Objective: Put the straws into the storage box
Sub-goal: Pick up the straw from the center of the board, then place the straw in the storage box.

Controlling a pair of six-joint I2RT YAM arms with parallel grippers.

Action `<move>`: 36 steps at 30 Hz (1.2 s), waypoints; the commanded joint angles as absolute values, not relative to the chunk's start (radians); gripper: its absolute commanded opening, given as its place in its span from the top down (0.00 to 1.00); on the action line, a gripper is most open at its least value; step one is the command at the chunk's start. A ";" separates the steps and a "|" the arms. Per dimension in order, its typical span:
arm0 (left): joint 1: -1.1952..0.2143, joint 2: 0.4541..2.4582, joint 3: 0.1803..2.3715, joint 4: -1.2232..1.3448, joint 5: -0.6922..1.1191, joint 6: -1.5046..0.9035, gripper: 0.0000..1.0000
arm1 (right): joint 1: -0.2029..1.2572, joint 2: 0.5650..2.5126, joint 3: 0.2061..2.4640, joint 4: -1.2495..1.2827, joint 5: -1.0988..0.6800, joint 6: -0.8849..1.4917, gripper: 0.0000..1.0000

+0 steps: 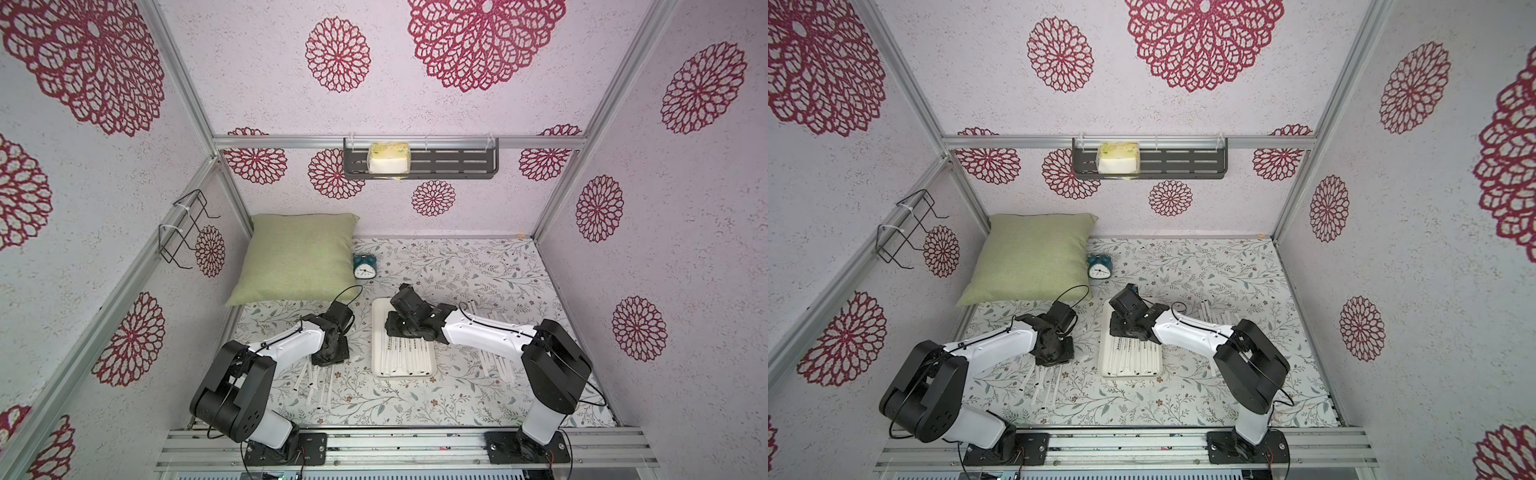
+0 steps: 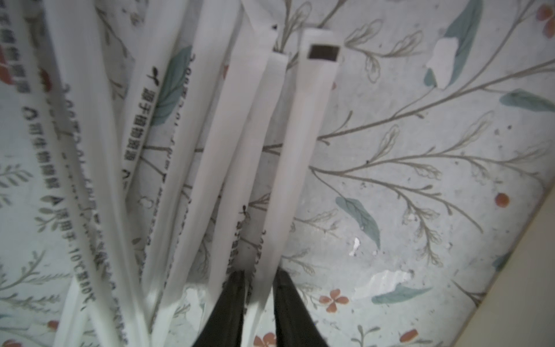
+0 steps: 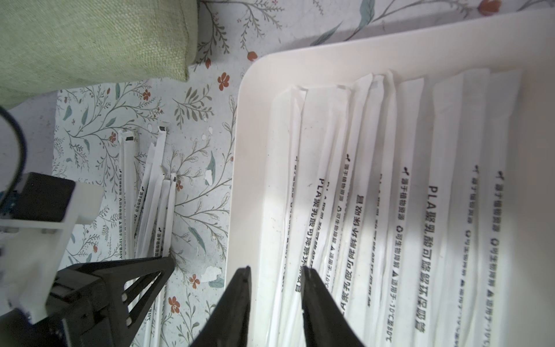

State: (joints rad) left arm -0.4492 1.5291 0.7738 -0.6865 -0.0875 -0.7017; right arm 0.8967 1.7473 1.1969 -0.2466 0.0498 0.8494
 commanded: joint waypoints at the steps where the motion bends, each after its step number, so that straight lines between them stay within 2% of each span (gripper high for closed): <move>1: -0.455 1.539 0.784 -0.667 -0.088 -0.687 0.83 | 0.894 1.697 1.191 -0.240 0.074 0.850 0.65; 8: -0.503 1.478 0.883 -0.767 -0.097 -0.702 0.91 | 0.876 1.675 1.177 -0.251 0.081 0.841 0.66; 14: -0.558 1.396 1.032 -0.837 -0.131 -0.746 0.93 | 0.812 1.588 1.114 -0.266 0.100 0.823 0.67; 23: -0.686 1.724 1.339 -0.821 -0.178 -0.686 0.94 | 0.738 1.503 1.055 -0.282 0.120 0.805 0.68; 29: -0.719 1.899 1.409 -0.862 -0.237 -0.660 0.94 | 0.724 1.483 1.016 -0.272 0.106 0.805 0.69; 36: -0.748 1.953 1.424 -0.894 -0.281 -0.660 0.88 | 0.716 1.490 0.994 -0.248 0.086 0.802 0.69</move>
State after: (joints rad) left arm -0.7349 1.9553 1.3941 -0.8700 -0.2470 -0.6724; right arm 0.7223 1.5166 0.9901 -0.2626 0.0944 0.8280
